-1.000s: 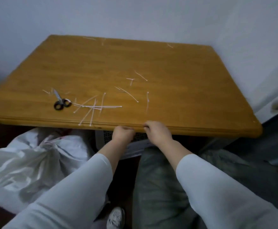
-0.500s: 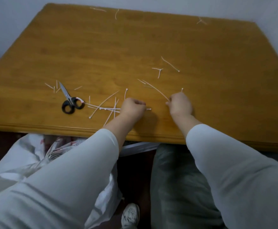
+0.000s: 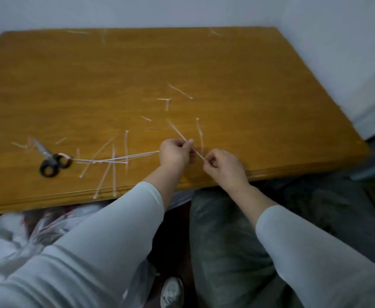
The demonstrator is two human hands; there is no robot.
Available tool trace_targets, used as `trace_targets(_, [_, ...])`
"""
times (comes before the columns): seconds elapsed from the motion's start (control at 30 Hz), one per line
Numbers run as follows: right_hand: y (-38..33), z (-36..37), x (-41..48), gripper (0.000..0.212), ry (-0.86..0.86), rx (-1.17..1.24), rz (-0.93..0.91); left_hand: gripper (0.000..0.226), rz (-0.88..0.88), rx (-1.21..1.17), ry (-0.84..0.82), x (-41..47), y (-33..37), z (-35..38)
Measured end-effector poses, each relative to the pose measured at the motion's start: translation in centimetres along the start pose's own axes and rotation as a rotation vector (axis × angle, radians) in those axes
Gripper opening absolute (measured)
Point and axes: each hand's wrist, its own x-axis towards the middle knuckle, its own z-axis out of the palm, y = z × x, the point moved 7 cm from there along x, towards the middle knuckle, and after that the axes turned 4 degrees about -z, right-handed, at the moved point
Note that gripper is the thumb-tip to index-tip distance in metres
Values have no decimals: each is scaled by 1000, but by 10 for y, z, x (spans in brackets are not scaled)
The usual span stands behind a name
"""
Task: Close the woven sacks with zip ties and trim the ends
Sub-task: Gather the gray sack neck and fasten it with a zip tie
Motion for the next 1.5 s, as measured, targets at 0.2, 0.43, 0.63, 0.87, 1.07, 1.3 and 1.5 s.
trace_targets(0.2, [88, -35, -91, 25, 32, 97, 97, 24, -38, 83, -185, -65, -34, 114])
trace_targets(0.43, [219, -55, -212, 31, -42, -16, 249, 16, -79, 210, -358, -156, -103, 251])
trace_targets(0.63, [343, -44, -282, 27, -16, 281, 591, 31, -201, 271, -227, -172, -173, 301])
trace_targets(0.87, [436, -35, -307, 30, 277, 633, 879, 46, -289, 449, -160, -156, -225, 354])
trace_targets(1.07, [464, -29, -297, 28, 388, 417, 693, 97, -304, 366, -223, -123, -250, 412])
trace_targets(1.3, [454, -58, -265, 37, 352, 100, 387, 51, -191, 590, -245, -98, -258, 436])
trace_targets(1.5, [412, -70, -229, 42, 300, -490, -455, 54, -7, 649, -412, -103, -249, 451])
